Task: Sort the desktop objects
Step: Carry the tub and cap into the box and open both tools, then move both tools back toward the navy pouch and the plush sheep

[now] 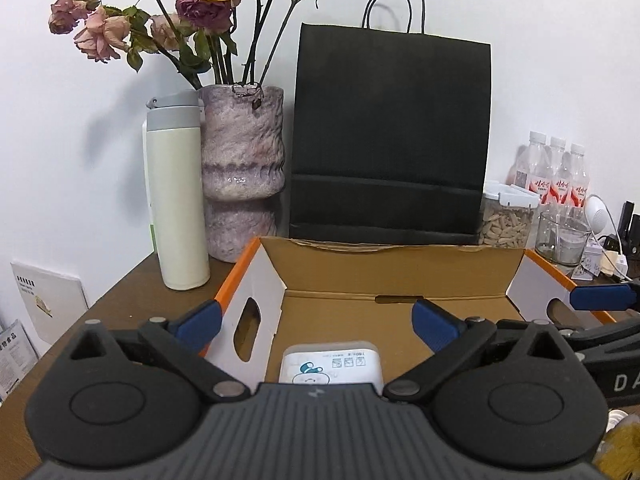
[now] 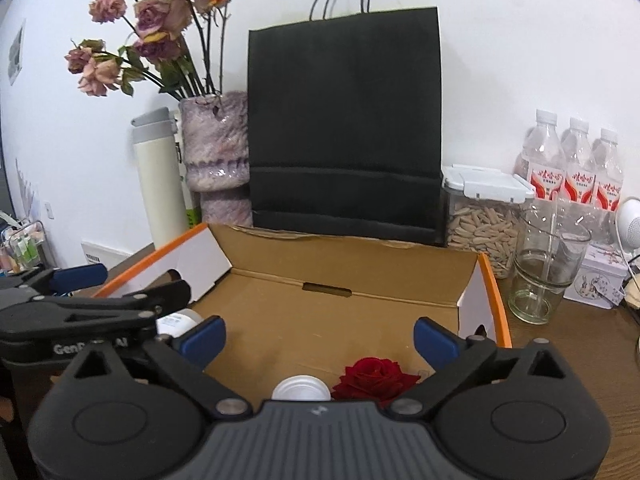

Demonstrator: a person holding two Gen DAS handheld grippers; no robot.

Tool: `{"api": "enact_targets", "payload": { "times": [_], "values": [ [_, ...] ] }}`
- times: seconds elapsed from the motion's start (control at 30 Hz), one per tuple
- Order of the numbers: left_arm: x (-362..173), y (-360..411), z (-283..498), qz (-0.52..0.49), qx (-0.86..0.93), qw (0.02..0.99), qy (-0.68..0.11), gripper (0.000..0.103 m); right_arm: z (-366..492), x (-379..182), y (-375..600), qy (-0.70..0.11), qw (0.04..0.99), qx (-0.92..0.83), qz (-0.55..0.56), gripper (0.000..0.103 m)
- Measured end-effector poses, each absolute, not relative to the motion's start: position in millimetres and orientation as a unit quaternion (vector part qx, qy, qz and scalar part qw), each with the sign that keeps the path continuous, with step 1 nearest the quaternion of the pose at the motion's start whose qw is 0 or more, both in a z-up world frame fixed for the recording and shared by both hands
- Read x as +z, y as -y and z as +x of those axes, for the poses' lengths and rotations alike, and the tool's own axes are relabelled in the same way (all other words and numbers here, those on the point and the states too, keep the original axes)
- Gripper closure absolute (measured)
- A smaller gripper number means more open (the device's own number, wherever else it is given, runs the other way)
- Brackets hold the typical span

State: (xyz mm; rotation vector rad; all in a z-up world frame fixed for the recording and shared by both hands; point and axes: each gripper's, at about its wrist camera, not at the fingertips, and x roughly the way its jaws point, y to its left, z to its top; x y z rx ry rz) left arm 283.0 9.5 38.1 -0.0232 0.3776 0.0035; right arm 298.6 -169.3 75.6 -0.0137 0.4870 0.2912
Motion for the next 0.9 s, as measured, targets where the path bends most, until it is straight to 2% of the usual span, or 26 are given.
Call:
{"api": "enact_targets", "payload": {
  "times": [0.9],
  "values": [
    [42,-12,225,-0.012,-0.003,0.988,-0.156,0.000,233,85,171,-0.193,0.972,0.122,-0.056,0.000]
  ]
}}
